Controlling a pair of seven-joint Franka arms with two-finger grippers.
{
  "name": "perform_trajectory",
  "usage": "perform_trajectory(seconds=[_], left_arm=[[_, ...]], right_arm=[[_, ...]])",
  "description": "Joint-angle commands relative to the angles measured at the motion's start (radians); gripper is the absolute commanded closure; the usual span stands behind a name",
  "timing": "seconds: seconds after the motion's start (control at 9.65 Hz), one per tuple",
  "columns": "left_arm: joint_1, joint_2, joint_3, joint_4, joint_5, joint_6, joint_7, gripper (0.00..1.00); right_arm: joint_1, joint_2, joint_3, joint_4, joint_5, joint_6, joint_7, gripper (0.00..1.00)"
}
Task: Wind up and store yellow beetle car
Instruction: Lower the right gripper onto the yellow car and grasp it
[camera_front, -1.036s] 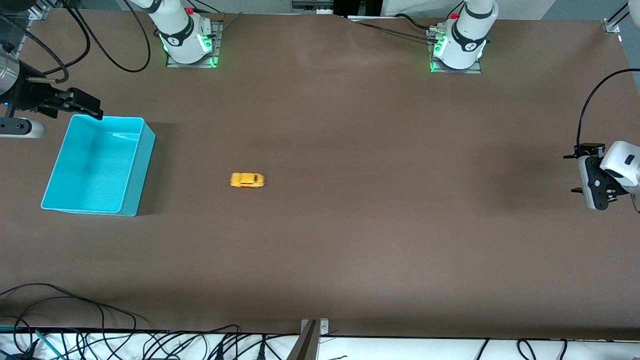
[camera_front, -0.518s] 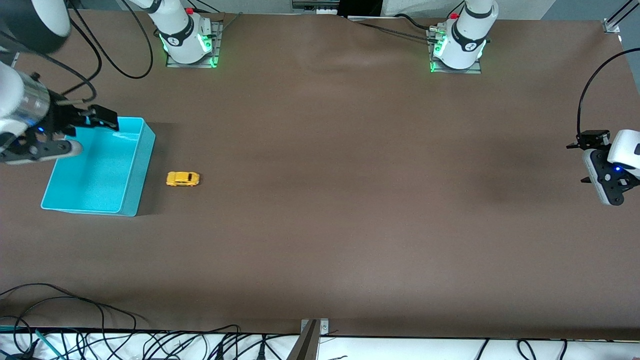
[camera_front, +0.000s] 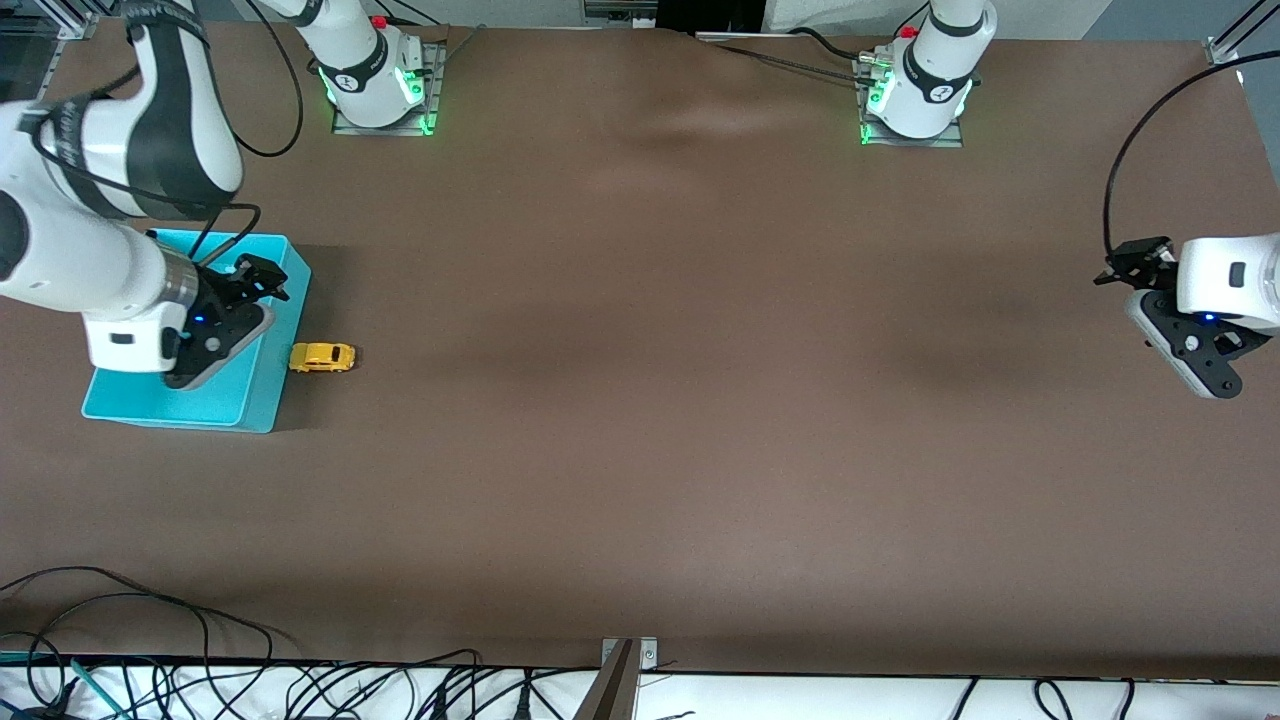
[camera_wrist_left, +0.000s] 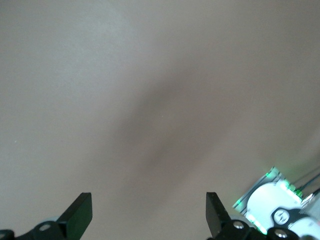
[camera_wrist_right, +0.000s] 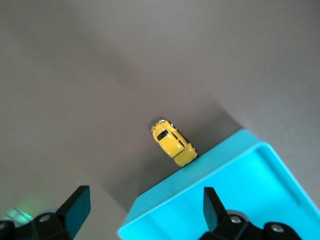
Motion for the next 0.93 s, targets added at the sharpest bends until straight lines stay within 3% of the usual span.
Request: perform_trajectory(seconds=[0.0,0.21,0.52,0.83], left_arm=[[0.006,-0.035,-0.045,-0.002,-0.008,-0.028,-0.19,0.0],[0.003,-0.055,-0.03,-0.021,-0.088,-0.025,-0.33,0.0],[-0.157,-0.133,0.062,-0.085,-0.091,-0.011,-0.647,0.0],[-0.145,-0.252,0.059,-0.26,-0.114,0.116,-0.697,0.0]], right_arm=[[-0.01,-0.025,-0.005,-0.152,0.018,0.155,-0.283,0.0],[-0.024,0.024,-0.005,-0.198,0.02,0.217,-0.476,0.0],[-0.084,0.126,-0.005,-0.206,0.055,0.3,-0.728,0.0],[-0.078,0.163,0.002,-0.206,0.081,0.333,-0.757,0.0]])
